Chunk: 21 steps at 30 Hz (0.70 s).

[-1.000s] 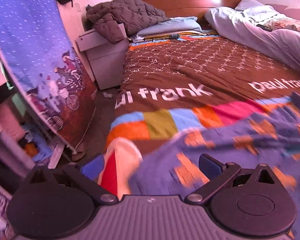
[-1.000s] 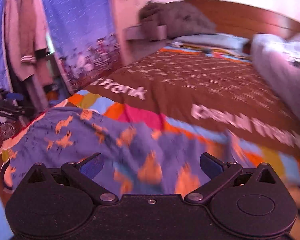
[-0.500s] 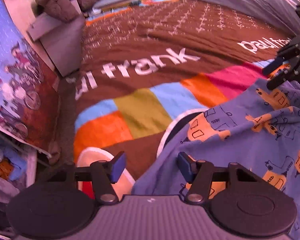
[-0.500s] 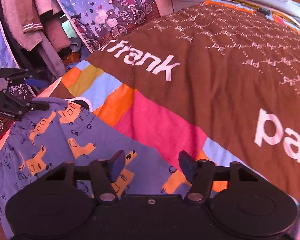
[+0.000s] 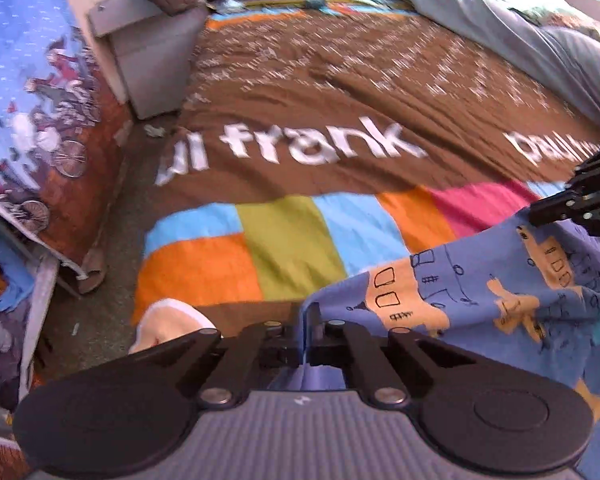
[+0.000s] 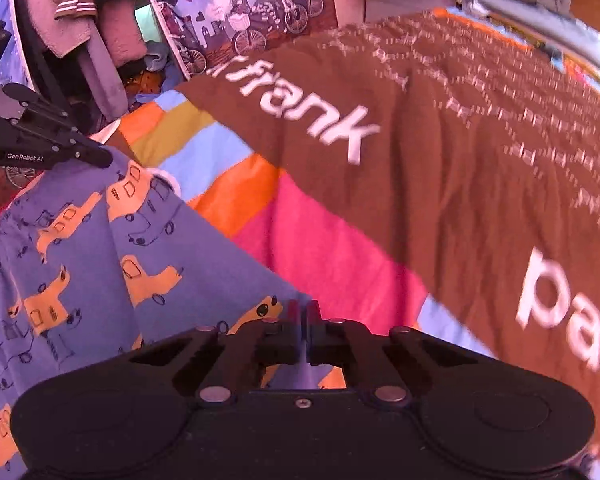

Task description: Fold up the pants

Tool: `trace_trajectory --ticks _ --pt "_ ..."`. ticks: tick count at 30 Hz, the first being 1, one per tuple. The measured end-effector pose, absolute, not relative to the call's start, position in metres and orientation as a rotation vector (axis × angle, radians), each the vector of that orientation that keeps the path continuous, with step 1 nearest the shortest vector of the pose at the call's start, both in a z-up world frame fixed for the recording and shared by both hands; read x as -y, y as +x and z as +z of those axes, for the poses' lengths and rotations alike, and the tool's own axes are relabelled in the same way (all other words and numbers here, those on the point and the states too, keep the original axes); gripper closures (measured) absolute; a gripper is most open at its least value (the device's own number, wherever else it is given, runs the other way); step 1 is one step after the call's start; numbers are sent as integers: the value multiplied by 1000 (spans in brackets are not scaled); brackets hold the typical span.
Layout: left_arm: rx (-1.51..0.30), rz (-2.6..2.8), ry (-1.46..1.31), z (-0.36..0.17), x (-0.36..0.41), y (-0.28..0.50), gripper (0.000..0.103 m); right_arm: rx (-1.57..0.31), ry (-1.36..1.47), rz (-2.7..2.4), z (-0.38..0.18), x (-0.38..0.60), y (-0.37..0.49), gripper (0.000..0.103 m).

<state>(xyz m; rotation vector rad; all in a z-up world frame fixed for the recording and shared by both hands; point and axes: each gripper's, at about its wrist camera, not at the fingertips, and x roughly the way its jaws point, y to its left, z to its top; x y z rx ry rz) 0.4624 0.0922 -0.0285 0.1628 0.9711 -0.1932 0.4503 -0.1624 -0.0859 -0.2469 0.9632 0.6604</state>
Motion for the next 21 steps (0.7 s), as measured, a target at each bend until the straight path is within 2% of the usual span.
trace_trajectory --ticks 3,6,13,21 --pt "-906 -137 146 -23 -95 460 103 -879 -249 617 -71 161 455 103" --pt "-929 -105 121 -30 -100 467 103 -800 -207 555 -65 162 463 103" --pt "-925 -86 138 -31 -98 462 103 -851 -225 543 -92 145 470 103" --pt "-810 -153 260 22 -80 403 103 -753 -148 552 -31 171 421 103"
